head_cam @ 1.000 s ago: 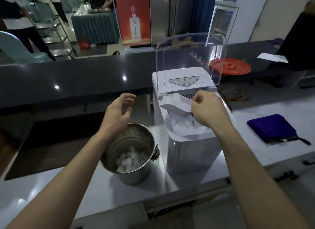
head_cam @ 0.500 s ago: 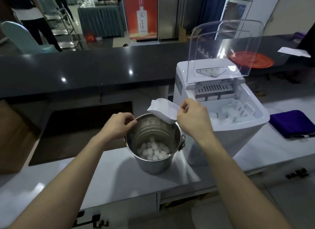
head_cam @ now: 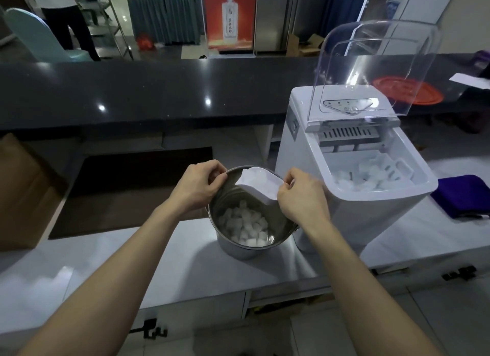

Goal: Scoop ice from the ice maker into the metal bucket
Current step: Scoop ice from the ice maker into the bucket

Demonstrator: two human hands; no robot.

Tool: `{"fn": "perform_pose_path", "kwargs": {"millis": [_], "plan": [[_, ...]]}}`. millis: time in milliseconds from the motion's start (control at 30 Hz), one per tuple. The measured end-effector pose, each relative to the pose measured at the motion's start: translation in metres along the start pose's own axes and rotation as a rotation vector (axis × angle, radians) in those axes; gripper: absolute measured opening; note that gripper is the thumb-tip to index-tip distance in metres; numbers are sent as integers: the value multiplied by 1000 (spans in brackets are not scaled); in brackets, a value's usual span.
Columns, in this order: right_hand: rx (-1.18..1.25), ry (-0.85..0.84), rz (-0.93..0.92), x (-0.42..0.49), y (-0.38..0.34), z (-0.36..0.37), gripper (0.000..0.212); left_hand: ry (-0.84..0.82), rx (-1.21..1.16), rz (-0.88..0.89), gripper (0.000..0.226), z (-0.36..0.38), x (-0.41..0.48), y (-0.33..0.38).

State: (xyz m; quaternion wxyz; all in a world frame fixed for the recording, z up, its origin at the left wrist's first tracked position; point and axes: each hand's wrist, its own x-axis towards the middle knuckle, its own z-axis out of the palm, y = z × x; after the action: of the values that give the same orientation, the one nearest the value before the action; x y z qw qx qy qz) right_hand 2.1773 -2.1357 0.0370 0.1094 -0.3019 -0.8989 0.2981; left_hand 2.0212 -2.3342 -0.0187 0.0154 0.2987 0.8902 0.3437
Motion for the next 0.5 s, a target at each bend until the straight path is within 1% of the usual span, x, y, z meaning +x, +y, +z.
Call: {"fn": "perform_pose_path", "kwargs": {"millis": [300, 500], "plan": [[-145, -125, -65, -4, 2, 9, 13, 9, -14, 31, 13, 2, -5, 5], [-236, -143, -140, -7, -5, 19, 13, 8, -20, 25, 12, 4, -8, 11]]}}
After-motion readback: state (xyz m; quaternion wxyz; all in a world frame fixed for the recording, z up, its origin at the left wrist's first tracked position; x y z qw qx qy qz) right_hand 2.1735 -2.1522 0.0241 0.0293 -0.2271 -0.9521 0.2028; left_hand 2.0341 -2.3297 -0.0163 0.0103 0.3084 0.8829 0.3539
